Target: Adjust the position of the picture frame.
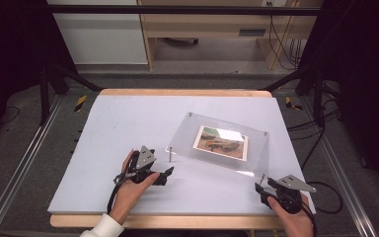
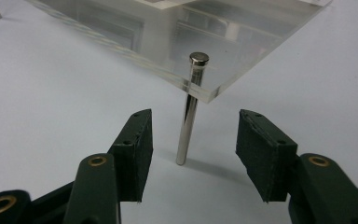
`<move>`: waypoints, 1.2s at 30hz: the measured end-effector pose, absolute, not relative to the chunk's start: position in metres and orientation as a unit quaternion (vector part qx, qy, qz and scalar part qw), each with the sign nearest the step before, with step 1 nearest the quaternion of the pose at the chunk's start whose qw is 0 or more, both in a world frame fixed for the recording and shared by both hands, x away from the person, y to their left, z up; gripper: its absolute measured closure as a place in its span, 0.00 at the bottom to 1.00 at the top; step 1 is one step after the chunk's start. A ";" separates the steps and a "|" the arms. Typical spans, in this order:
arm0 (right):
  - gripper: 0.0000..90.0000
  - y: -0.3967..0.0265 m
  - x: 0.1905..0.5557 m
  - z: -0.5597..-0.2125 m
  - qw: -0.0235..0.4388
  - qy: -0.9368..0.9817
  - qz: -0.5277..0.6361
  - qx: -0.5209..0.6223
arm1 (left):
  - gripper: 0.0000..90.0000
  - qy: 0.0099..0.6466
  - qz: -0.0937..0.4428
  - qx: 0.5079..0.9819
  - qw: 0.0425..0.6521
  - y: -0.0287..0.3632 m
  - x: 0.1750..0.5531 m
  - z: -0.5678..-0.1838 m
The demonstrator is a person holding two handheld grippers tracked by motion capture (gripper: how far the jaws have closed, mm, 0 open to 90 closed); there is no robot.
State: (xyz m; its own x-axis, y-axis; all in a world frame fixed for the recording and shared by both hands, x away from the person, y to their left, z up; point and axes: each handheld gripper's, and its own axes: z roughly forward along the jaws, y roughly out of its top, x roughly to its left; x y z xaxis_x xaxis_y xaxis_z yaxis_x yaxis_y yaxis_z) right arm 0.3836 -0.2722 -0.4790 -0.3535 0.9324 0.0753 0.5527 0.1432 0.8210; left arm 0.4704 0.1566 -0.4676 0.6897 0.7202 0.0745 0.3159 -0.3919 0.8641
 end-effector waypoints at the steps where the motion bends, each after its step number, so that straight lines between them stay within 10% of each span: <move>1: 0.51 -0.272 0.384 -0.479 0.232 0.716 0.405 0.520 | 0.07 0.323 0.227 0.803 0.447 0.156 0.470 -0.468; 7: 0.50 -0.277 0.392 -0.480 0.218 0.695 0.435 0.529 | 0.08 0.332 0.226 0.798 0.449 0.156 0.472 -0.468; 26: 0.93 -0.272 0.410 -0.486 0.189 0.706 0.448 0.515 | 0.23 0.352 0.213 0.788 0.458 0.150 0.474 -0.468; 36: 0.93 -0.274 0.411 -0.484 0.173 0.698 0.459 0.522 | 0.37 0.367 0.197 0.786 0.458 0.147 0.481 -0.473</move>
